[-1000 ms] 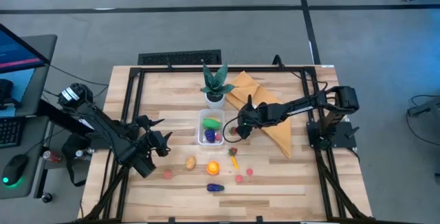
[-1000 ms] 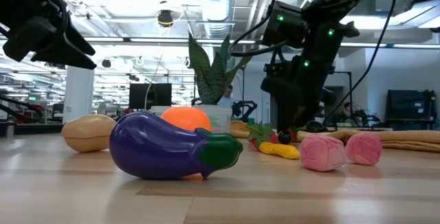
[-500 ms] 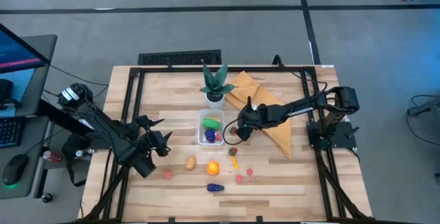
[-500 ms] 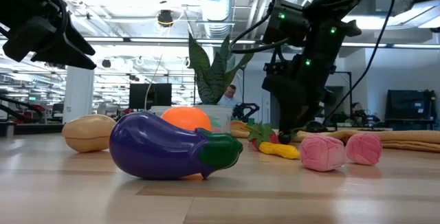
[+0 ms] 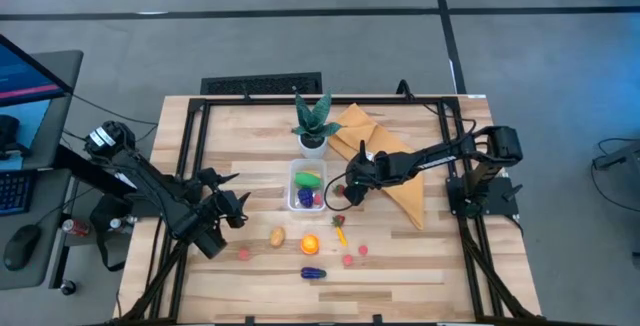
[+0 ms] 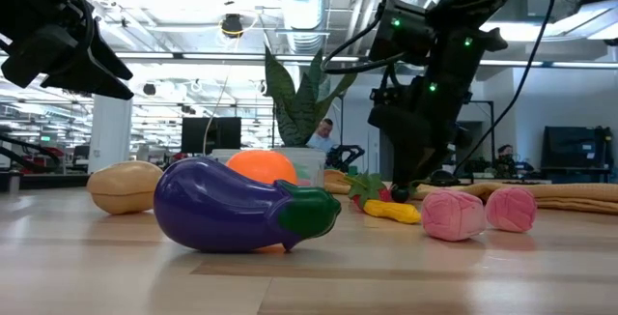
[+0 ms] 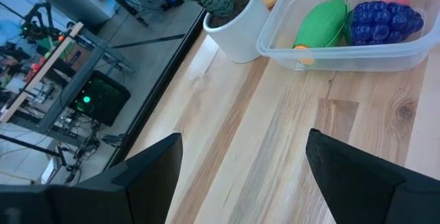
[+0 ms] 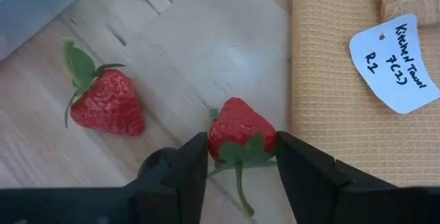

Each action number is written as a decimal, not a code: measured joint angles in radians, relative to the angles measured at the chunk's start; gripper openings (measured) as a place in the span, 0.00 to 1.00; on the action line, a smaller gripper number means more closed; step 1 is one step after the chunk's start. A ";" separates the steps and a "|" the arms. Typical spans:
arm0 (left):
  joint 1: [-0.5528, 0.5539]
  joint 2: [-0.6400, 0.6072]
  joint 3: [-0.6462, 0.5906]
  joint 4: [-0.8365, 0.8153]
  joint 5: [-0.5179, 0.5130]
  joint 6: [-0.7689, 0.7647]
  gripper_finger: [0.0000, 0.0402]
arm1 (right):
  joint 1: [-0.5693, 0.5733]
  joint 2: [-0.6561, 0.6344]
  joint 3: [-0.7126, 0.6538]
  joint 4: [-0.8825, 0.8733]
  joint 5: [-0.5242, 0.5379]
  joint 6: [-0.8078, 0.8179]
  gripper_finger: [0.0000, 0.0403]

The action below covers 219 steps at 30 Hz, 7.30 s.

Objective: Pick and placing Produce into tupperware
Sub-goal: Put the top right strawberry into the transparent bin, then put the potato into the transparent bin

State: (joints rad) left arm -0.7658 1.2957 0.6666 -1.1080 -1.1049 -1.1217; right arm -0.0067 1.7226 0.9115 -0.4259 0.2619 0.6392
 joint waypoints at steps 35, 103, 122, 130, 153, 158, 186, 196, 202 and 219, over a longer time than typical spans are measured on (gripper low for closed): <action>0.000 0.000 0.000 0.000 0.005 0.000 0.75 | -0.002 0.000 0.000 0.015 0.031 -0.026 0.34; 0.000 0.000 0.000 0.000 0.037 0.006 0.75 | 0.132 0.000 0.331 -0.104 0.054 -0.259 0.36; 0.000 0.000 0.000 0.000 0.037 0.006 0.75 | 0.146 0.000 0.309 0.082 0.027 -0.334 0.36; 0.000 0.000 0.000 0.000 0.037 0.005 0.75 | 0.142 0.000 0.295 0.122 0.024 -0.337 0.36; 0.000 0.000 0.000 0.004 0.054 0.006 0.75 | 0.084 0.130 0.300 0.187 -0.046 -0.362 0.37; 0.000 0.000 0.000 0.004 0.054 0.006 0.75 | 0.082 0.146 0.301 0.207 -0.060 -0.362 0.38; 0.000 0.000 0.000 0.210 0.077 0.177 0.75 | 0.155 0.048 0.355 0.093 -0.042 -0.499 0.59; 0.000 0.000 0.000 0.677 0.236 0.598 0.75 | 0.261 -0.064 0.354 -0.254 0.278 -0.525 0.59; 0.009 0.000 0.000 0.775 0.243 0.519 0.75 | 0.290 -0.083 0.354 -0.519 0.444 -0.322 0.59; 0.278 0.000 0.000 0.817 0.729 -0.090 0.75 | 0.355 -0.083 0.353 -1.105 0.683 0.362 0.59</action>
State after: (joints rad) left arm -0.4879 1.2953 0.6666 -0.2910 -0.3756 -1.2118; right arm 0.3483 1.6394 1.2648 -1.5314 0.9451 1.0010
